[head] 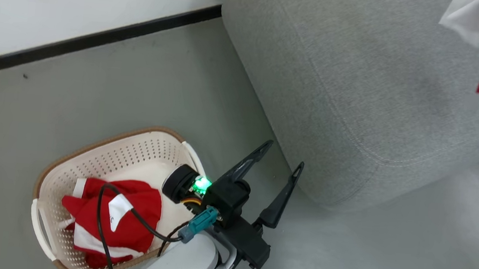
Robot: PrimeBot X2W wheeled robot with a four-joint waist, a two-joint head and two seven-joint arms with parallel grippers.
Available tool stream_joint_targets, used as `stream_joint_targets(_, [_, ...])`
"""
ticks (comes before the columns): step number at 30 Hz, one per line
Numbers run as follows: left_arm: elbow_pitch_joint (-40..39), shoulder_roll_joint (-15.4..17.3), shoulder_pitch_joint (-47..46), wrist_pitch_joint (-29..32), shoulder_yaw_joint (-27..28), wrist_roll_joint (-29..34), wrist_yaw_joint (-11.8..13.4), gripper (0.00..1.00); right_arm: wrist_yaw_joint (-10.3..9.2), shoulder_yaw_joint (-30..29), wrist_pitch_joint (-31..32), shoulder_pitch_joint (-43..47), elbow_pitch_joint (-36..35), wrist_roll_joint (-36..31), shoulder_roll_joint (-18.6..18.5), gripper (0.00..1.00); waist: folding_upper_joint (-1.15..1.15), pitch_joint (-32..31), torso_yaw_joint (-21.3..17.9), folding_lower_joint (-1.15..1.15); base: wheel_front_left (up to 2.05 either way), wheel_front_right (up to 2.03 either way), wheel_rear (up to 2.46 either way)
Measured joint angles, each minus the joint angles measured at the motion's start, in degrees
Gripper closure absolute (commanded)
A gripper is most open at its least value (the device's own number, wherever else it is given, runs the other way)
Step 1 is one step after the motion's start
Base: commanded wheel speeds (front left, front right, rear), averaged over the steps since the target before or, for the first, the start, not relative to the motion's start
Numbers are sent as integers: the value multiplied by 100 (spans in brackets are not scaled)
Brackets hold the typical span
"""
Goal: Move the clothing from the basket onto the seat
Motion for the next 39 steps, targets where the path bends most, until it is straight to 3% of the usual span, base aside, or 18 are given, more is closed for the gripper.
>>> stream_joint_targets(19, [-237, 15, -794, 0, -753, -62, 352, 0, 1, -454, 0, -1556, 862, -22, -1085, 100, 1, 1282, 865, 1, 0, 0, 0])
stream_joint_targets(33, [-304, 18, -1149, 0, -1006, -212, 504, 0, 1, -555, 0, -2262, 1852, -53, -1340, 100, 1, 2083, 1434, 1, 0, 0, 0])
stream_joint_targets(39, [-307, 15, -1267, 0, -1049, -269, 546, 0, 1, -434, 0, -2270, 2458, 20, -1202, 100, 1, 2422, 1664, 1, 0, 0, 0])
